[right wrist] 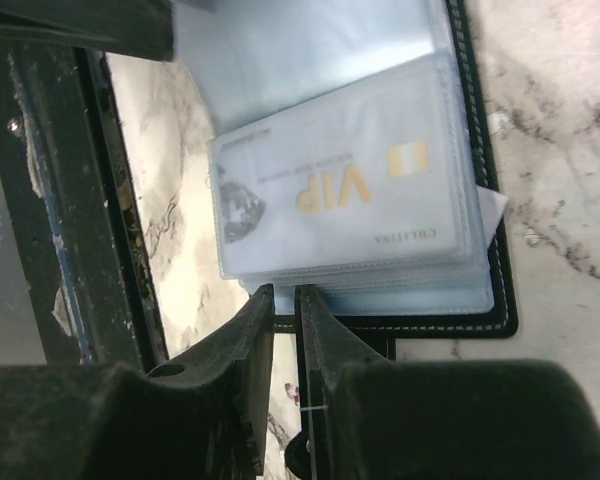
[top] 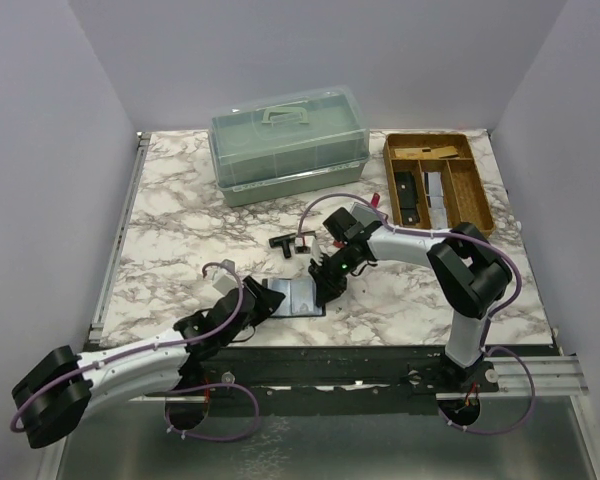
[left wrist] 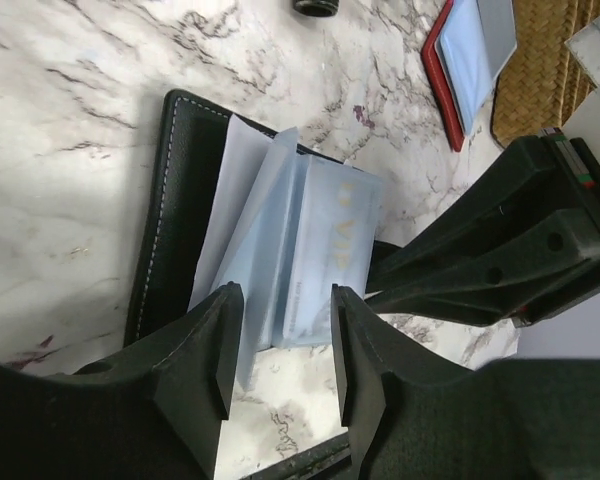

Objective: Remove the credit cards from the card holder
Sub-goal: Remove the credit card from the card holder.

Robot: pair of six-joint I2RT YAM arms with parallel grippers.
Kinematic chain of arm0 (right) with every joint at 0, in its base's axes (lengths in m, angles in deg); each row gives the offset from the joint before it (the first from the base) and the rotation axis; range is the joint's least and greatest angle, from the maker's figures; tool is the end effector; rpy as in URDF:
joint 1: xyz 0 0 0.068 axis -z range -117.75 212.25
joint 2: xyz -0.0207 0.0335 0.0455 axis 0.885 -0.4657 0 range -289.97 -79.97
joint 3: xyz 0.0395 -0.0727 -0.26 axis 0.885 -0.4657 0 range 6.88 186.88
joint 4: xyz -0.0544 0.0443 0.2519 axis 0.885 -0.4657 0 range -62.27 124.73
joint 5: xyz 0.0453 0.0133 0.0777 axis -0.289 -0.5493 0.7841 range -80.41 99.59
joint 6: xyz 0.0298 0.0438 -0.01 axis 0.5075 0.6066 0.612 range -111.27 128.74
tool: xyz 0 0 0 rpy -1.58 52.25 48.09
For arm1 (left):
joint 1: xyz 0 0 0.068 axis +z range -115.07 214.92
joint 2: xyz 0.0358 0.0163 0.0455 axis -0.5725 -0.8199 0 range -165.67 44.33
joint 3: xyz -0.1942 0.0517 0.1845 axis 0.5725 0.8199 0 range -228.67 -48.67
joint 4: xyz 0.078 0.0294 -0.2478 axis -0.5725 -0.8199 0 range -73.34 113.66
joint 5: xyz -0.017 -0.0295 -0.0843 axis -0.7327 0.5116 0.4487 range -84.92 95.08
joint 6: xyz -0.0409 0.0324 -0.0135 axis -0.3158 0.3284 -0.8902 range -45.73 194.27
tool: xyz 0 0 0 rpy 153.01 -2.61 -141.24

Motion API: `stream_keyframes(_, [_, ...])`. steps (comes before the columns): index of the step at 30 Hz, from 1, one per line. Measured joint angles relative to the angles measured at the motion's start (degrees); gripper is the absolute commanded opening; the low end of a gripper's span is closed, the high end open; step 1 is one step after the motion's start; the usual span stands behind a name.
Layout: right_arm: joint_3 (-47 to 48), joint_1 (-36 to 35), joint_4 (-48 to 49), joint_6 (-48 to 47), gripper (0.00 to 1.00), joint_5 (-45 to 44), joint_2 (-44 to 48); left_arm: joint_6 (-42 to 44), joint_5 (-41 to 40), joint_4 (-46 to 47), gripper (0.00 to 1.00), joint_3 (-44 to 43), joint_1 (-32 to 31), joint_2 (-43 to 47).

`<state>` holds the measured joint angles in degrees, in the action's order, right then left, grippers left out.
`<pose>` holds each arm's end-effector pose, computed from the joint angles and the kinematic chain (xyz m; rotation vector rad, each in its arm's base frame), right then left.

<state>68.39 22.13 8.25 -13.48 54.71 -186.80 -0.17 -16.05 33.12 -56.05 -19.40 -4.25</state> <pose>0.2456 0.2398 0.1400 -1.5618 2.2327 1.1835 0.1039 -0.1229 0.1389 -0.6156 2.1484 -0.9376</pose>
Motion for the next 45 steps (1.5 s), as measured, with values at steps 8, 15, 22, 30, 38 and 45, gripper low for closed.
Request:
stream_keyframes(8, [1.5, -0.1, 1.2, 2.8, 0.22, -2.9, -0.5, -1.4, -4.7, -19.4, 0.46, -0.5, 0.3, 16.8])
stream_keyframes(15, [1.9, -0.1, 1.0, 3.2, 0.22, -3.3, -0.6, 7.9, -3.5, -25.0, 0.81, -5.6, 0.4, 31.2])
stream_keyframes(22, [2.0, -0.1, 0.9, 3.3, 0.23, -3.3, -0.7, 11.0, 1.4, -22.5, 0.85, -5.8, 0.4, 33.6])
stream_keyframes(30, [2.0, -0.1, 0.8, 3.3, 0.23, -3.3, -0.7, 11.5, 9.1, -9.8, 0.82, -2.2, 0.4, 25.8])
stream_keyframes(38, [2.1, 0.0, 0.7, 3.3, 0.23, -3.2, -0.7, 11.8, 10.7, 1.7, 0.72, -1.1, 0.5, 14.4])
stream_keyframes(45, [2.2, 0.8, 0.7, 3.3, 0.23, -2.9, -0.7, 10.8, 10.6, 6.8, 0.62, -0.1, 0.7, 5.9])
